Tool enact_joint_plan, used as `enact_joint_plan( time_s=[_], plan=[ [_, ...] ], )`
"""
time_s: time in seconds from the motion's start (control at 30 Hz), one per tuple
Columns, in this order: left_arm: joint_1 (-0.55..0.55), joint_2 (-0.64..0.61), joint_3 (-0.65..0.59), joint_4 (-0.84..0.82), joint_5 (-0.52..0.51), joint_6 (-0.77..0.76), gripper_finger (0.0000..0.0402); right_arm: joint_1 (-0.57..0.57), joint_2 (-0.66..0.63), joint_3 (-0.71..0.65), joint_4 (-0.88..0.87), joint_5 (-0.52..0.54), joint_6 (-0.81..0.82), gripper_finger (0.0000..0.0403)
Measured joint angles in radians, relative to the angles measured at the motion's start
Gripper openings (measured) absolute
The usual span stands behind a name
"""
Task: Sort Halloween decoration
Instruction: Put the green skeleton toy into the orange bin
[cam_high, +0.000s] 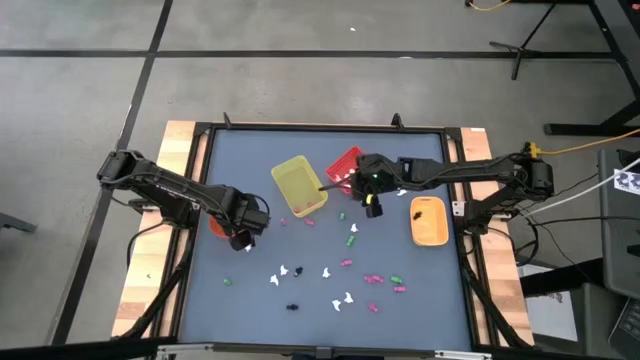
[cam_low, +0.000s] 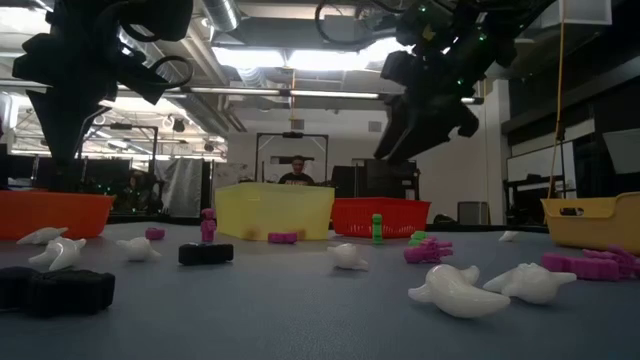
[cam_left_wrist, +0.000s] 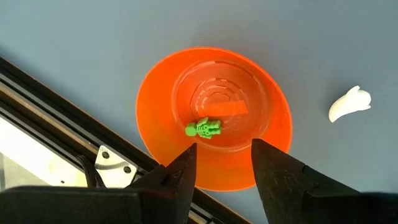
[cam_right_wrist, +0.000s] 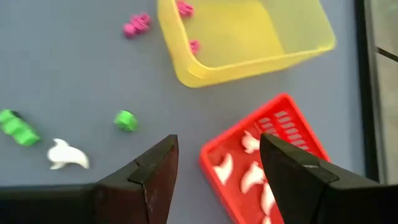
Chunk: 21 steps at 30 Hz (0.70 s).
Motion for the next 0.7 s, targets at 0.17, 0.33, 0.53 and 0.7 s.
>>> enact_joint_plan(
  time_s=[0.17,0.33,0.53,0.7],
  plan=[
    [0.000,0.000,0.000,0.009,0.000,0.000,0.0137,0.000,0.000,0.000,0.000,-0.120,0.000,0.0225],
    [0.000,0.000,0.000,0.017,0.000,0.000,0.0137,0.005,0.002,0.000,0.001,-0.201,0.000,0.0225],
    [0.000,0.000,0.000,0.032,0.000,0.000,0.0137,0.058,0.003,0.000,0.019,-0.208,-0.006,0.0225],
    [0.000,0.000,0.000,0.032,0.000,0.000,0.0137,0.106,0.016,0.000,0.076,-0.208,-0.091,0.0225]
  ],
)
